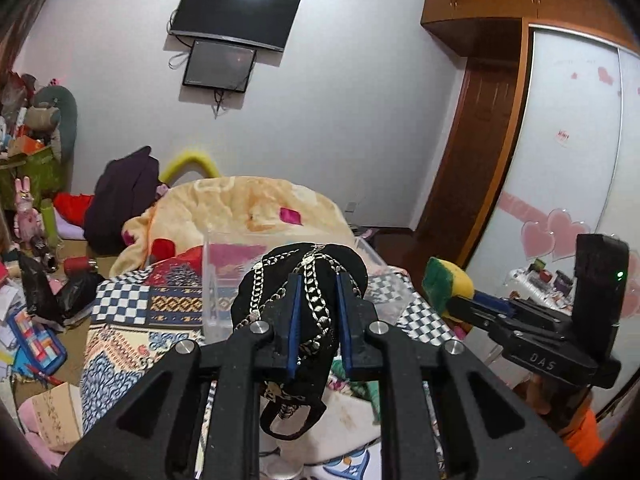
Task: Organize soft objects
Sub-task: 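Drop the black cap into the clear box while right drops the sponge in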
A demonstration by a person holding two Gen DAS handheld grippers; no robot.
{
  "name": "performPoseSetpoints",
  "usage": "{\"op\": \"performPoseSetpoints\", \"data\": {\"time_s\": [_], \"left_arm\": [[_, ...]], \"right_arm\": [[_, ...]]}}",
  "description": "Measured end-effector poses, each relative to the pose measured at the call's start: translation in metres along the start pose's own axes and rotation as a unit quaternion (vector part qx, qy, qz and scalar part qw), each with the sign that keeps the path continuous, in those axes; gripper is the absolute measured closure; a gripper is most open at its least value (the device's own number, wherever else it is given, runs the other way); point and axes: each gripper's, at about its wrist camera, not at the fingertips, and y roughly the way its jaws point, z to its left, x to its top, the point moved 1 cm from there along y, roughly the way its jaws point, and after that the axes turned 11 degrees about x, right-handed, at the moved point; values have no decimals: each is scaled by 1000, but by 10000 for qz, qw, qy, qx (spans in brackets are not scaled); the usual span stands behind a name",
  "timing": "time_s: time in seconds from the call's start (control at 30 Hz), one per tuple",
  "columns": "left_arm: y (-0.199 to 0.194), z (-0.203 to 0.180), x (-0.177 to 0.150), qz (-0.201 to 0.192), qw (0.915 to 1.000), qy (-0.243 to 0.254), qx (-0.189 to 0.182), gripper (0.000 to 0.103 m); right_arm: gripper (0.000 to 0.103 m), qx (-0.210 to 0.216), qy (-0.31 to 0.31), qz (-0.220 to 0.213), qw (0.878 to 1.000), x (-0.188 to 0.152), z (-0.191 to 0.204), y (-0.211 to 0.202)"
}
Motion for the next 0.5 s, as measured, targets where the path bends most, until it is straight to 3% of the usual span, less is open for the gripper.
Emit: {"op": "performPoseSetpoints", "data": {"time_s": [0.2,0.5], "left_arm": [[28,0,11,159,9999,53,5,87],[100,15,14,891,9955,-287,-153,87]], "right_arm": [[76,102,13,78,9999,5,-4,16],[76,141,156,506,9985,13,-21,57]]}}
